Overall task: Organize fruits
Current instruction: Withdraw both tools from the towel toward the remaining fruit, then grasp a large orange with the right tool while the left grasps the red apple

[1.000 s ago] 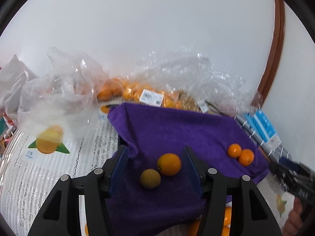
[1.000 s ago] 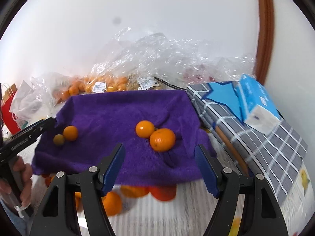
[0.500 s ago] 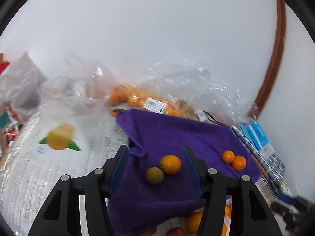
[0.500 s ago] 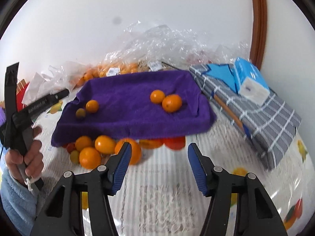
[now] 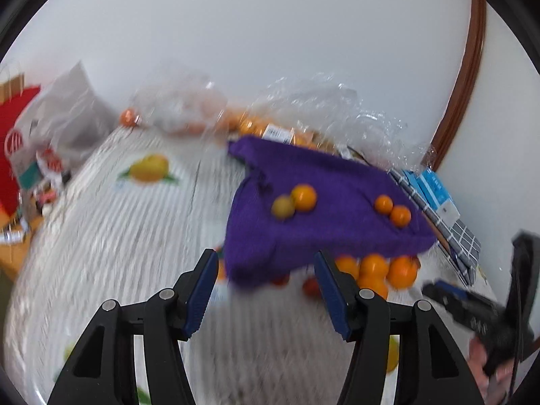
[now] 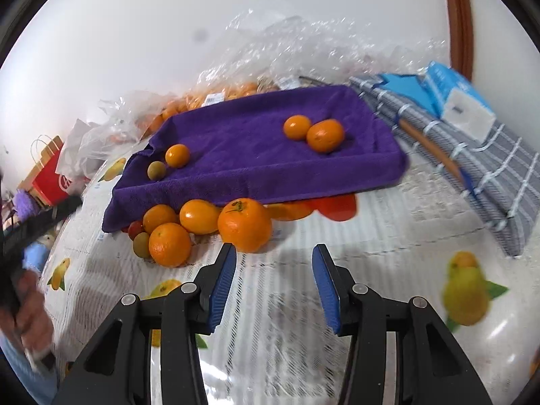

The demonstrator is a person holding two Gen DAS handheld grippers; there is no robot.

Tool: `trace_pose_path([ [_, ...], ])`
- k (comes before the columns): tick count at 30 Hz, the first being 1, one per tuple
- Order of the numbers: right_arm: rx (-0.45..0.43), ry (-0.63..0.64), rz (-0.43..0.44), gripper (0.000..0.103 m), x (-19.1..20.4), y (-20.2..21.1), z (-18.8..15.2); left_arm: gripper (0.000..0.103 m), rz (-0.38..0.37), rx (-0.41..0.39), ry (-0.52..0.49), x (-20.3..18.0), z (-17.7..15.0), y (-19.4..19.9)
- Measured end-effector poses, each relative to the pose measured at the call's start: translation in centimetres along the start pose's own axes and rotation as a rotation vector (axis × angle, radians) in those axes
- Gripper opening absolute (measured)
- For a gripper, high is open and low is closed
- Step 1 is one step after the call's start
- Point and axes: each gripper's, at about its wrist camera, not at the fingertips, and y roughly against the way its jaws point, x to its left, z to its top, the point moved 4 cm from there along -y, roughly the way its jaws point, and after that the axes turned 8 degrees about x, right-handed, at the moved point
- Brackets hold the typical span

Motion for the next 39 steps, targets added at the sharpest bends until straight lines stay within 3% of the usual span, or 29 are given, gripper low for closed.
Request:
trace_pose_path([
  [3, 0.009, 0.024, 0.015, 0.048, 0.8, -1.1, 0.5, 0.057, 0.029, 0.043, 0.014, 0.7, -1.0, -1.0],
  [6, 0.007, 0.049, 0.004, 0.049, 1.4, -1.6, 1.2, 0.057, -0.015, 0.041, 0.040, 0.9, -0.8, -1.1],
  [10, 0.025, 0.053, 0.021, 0.050, 2.0, -2.6, 2.0, 0.057, 0.001, 0.074, 0.063, 1.6, -1.2, -1.8],
  [16, 0.067, 0.074, 0.029, 0.050, 2.8, -4.3, 2.3, 0.057, -0.035, 0.057, 0.121, 2.5, -0.9, -1.4],
  [19, 0.057, 0.085, 0.001, 0.043, 2.8, -4.5, 2.4, 0.057, -0.043, 0.057, 0.119, 2.4, -0.8, -1.4],
  [24, 0.056, 0.063, 0.023, 0.043, 2.3, -3.9, 2.1, 0.057, -0.039, 0.082, 0.088, 1.8, -1.1, -1.9],
  [28, 0.013, 0.079, -0.007, 0.043, 1.4, -2.4, 1.4, 0.057, -0.031, 0.096, 0.055, 1.1, -1.4, -2.1],
  [33, -0.017, 0.120, -0.087, 0.043, -0.8, -0.3, 0.1, 0.055, -0.088, 0.151, -0.013, -1.1, -2.1, -2.8],
  [36, -0.034, 0.114, -0.118, 0.043, -2.4, 0.8, -0.8, 0.051, -0.151, 0.180, 0.027, -2.5, -1.8, -3.2],
  [39, -0.028, 0.061, -0.077, 0.043, -4.0, 1.2, -1.2, 0.050, -0.175, 0.196, 0.058, -3.7, -1.3, -4.2],
])
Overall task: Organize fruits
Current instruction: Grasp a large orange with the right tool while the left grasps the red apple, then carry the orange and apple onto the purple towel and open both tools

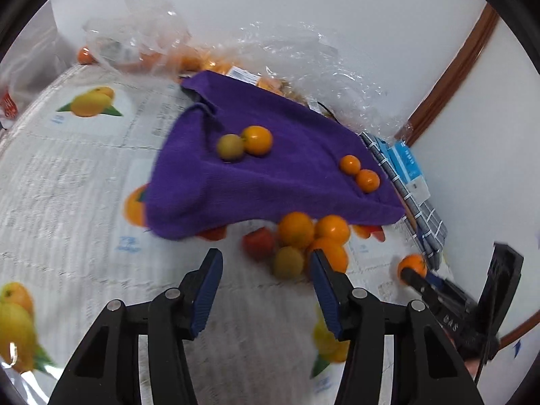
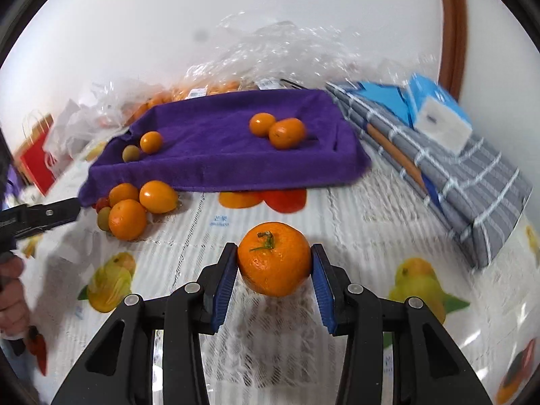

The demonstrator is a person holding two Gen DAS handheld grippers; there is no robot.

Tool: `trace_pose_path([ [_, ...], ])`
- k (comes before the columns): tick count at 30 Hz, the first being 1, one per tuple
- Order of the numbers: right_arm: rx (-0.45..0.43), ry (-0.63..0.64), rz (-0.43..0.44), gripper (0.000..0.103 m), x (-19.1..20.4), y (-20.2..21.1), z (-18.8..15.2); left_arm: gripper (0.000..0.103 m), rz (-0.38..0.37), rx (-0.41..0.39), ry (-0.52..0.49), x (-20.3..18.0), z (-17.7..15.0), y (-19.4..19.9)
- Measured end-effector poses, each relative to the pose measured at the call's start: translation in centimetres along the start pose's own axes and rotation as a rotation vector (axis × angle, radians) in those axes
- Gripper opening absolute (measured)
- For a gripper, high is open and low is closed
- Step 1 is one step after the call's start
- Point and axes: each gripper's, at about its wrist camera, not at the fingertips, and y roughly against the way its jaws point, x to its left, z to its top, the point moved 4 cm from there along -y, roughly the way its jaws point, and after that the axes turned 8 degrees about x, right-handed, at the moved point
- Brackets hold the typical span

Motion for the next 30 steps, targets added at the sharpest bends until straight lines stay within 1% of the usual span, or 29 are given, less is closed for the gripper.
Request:
trace_pose_path([
  [2, -0.002, -0.019, 0.016, 0.043, -0.3, 0.0, 0.0, 0.043, 0.041, 0.000, 0.008, -0.2, 0.4, -0.7],
  [3, 0.001, -0.021, 0.023, 0.043, -0.3, -0.1, 0.0, 0.043, 0.055, 0.004, 0.015, -0.2, 0.5, -1.0],
  [6, 0.008, 0.002, 0.052, 0.043, 0.3, -0.4, 0.1, 0.038, 0.075, 0.020, 0.028, -0.1, 0.7, -2.0],
  [9, 0.002, 0.008, 0.054, 0.043, 0.6, -0.3, 0.1, 0.037, 0.075, 0.015, 0.039, 0.0, 1.0, -2.2],
  [13, 0.000, -0.028, 0.079, 0.043, 0.0, -0.3, 0.1, 0.024, 0.101, 0.033, 0.017, -0.1, 1.3, -2.9],
  [17, -0.005, -0.050, 0.085, 0.043, -0.5, -0.2, 0.1, 0.023, 0.128, 0.022, -0.012, -0.4, 1.0, -2.4],
  [20, -0.003, -0.048, 0.091, 0.043, -0.4, -0.3, 0.2, 0.023, 0.138, -0.001, -0.017, 0.2, 0.7, -1.0],
  [23, 0.000, -0.041, 0.094, 0.043, -0.3, -0.3, 0.2, 0.024, 0.166, -0.011, -0.030, 1.0, 0.5, -0.3],
  [26, -0.002, -0.045, 0.084, 0.043, -0.3, -0.3, 0.2, 0.024, 0.146, 0.009, -0.018, 1.7, 0.3, -0.6],
  [30, -0.001, -0.059, 0.074, 0.043, -0.6, -0.3, 0.2, 0.024, 0.121, -0.004, -0.001, 2.1, 0.2, -0.5],
])
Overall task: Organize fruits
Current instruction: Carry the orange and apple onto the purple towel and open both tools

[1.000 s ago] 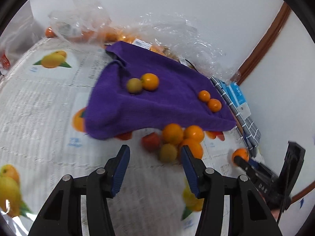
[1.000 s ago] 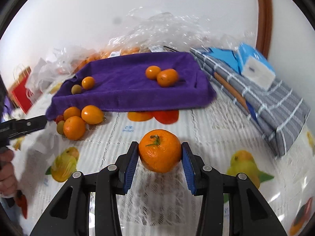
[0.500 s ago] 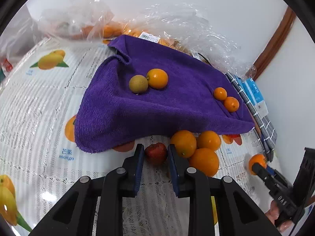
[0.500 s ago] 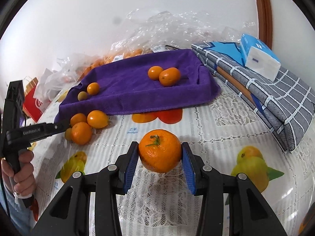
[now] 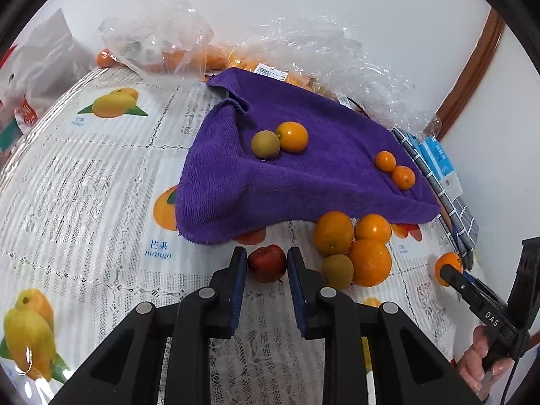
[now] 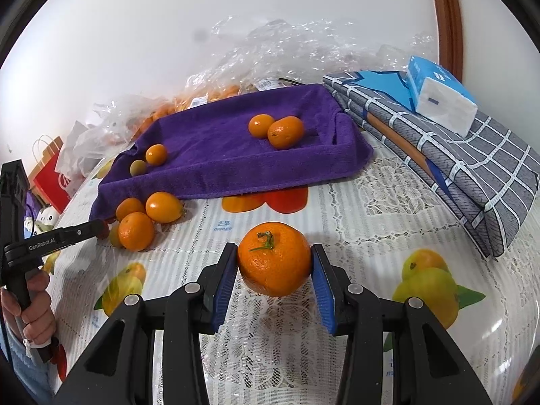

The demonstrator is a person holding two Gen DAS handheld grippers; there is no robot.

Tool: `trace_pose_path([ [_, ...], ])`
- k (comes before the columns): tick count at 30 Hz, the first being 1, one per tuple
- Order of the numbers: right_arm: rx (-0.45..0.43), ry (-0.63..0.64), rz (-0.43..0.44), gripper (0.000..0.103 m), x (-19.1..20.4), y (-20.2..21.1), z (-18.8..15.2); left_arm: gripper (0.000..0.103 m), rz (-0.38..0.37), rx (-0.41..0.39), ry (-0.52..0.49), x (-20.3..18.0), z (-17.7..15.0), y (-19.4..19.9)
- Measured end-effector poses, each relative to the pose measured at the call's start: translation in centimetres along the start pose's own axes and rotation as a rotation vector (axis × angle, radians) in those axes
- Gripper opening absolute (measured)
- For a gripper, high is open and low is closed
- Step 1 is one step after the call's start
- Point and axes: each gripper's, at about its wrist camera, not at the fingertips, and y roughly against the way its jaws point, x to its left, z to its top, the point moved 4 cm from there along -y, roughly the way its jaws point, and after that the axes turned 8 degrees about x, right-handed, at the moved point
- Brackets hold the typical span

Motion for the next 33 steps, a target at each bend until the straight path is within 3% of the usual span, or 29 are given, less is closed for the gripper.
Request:
trace_pose_path([
  [14, -0.032, -0.011, 0.012, 0.043, -0.2, 0.7, -0.1, 0.024, -0.080, -0.103, 0.017, -0.2, 0.1, 2.1],
  [23, -0.033, -0.062, 0.004, 0.043, -0.9, 0.9, 0.0, 0.024, -0.063, -0.170, -0.026, -0.8, 0.0, 3.4],
  [33, -0.111, -0.008, -0.033, 0.043, 0.6, 4.8, 4.2, 0.024, -0.095, -0.243, -0.049, -3.0, 2.2, 6.9],
])
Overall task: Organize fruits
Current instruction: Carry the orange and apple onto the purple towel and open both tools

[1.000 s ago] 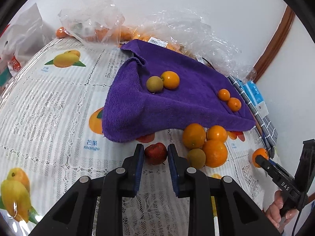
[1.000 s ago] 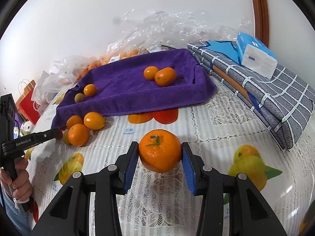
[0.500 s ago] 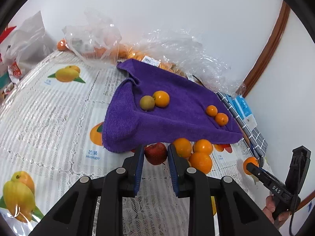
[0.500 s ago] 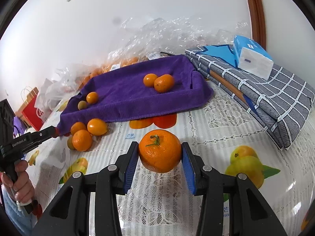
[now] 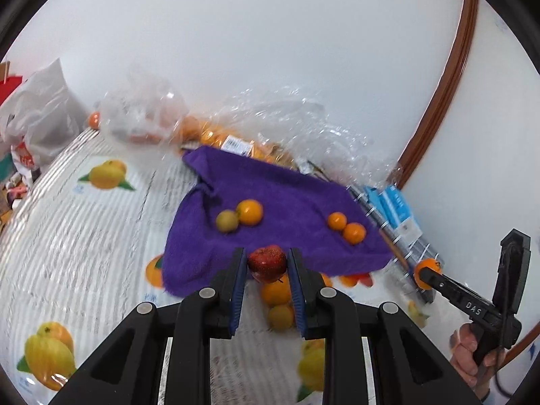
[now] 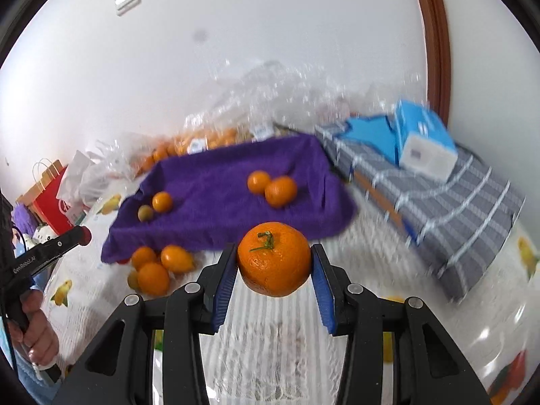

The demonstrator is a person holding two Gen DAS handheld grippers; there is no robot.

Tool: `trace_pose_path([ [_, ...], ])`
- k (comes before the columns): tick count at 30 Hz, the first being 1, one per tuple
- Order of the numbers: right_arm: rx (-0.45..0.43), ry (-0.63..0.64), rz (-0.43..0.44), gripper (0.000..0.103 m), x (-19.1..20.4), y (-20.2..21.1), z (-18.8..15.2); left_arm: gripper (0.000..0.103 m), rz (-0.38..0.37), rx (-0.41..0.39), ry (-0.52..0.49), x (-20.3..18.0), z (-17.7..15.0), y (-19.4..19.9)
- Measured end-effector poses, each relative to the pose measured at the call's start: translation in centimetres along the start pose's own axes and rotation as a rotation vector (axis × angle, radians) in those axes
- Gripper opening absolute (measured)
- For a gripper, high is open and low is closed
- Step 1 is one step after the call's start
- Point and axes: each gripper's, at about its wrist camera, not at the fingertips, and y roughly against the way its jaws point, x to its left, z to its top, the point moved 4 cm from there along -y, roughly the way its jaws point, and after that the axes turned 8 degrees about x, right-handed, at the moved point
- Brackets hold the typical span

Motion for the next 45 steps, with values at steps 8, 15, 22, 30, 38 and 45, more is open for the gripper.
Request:
trace_pose_path([
  [8, -0.053, 0.020, 0.014, 0.043, 0.7, 0.0, 4.3, 0.024, 0.076, -0.066, -0.083, -2.5, 4.0, 1.3],
  [15, -0.111, 0.030, 0.016, 0.043, 1.1, -0.5, 7.7, 0.024, 0.061, -0.104, -0.078, -3.5, 7.2, 0.0],
  [22, -0.131, -0.014, 0.051, 0.043, 0.0, -3.7, 8.6, 0.024, 0.044, -0.104, -0.027, -2.6, 8.7, -4.2],
  [30, -0.051, -0.046, 0.043, 0.043, -2.0, -7.0, 7.4, 0.024, 0.060, -0.032, 0.014, 0.1, 7.2, -8.3],
  [38, 0.063, -0.085, 0.058, 0.043, -2.5, -9.9, 6.4, 0.024, 0.095, 0.011, 0.009, 0.7, 6.7, -9.9],
  [45, 0.111, -0.096, 0.042, 0.043, -3.0, -10.9, 5.8, 0.024, 0.057, 0.113, 0.070, 1.3, 5.2, -11.8],
])
